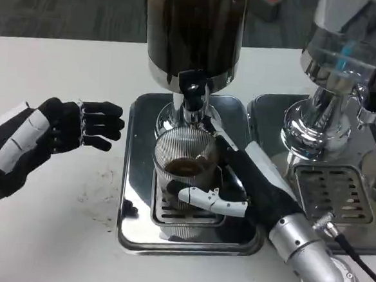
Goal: Grasp the cup under the faucet to collect the drink, then remove the cup.
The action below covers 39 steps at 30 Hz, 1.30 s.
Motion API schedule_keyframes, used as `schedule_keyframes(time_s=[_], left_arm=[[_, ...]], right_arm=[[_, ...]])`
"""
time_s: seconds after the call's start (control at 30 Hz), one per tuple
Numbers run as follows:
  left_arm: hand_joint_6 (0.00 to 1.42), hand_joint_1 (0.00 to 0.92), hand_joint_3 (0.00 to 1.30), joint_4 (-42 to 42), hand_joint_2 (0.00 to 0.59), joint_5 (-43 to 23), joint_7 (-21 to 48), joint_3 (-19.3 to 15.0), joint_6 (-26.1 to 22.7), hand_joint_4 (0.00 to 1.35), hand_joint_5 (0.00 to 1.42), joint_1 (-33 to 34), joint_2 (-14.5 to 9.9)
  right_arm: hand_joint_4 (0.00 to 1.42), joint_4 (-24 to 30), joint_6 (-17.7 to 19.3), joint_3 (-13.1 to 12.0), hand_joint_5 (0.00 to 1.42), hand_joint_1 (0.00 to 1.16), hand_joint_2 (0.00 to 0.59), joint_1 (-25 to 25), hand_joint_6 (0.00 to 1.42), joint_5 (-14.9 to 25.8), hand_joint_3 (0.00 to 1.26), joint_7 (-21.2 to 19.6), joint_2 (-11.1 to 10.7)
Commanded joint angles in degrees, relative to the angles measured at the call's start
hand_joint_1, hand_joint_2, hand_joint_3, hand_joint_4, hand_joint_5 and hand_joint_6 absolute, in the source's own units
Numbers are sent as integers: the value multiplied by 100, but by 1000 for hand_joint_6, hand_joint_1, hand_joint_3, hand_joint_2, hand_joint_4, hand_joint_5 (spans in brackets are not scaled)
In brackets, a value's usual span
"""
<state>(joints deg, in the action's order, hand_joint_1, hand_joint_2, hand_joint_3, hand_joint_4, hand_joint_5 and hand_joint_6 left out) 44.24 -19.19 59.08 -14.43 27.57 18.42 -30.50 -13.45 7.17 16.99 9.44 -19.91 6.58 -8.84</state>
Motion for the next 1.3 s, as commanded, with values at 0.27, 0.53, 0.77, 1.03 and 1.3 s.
schedule_keyframes(time_s=[0.27, 0.53, 0.77, 1.03, 1.3], left_arm=[[385, 0, 363, -54, 127, 123, -44, 71, 7, 328, 333, -65, -67], [387, 0, 369, -30, 120, 128, -38, 73, -1, 328, 333, -48, -82], [387, 0, 370, -15, 117, 157, -41, 57, -4, 328, 334, -34, -67], [387, 0, 370, -22, 120, 190, -25, 47, 3, 328, 334, -40, -61], [387, 0, 370, -15, 118, 210, -20, 60, 21, 328, 334, -54, -30]], right_arm=[[247, -90, -82, 113, 289, 604, 175, -149, 352, -179, 173, -336, 116], [361, -79, 38, 155, 396, 616, 185, -244, 447, -234, 323, -680, 164], [412, -73, 185, 164, 459, 630, 183, -379, 499, -291, 377, -1022, 233], [505, -73, 325, 171, 564, 649, 193, -515, 641, -389, 439, -1387, 329], [576, 62, 543, 84, 655, 654, 195, -731, 762, -493, 490, -1834, 387]])
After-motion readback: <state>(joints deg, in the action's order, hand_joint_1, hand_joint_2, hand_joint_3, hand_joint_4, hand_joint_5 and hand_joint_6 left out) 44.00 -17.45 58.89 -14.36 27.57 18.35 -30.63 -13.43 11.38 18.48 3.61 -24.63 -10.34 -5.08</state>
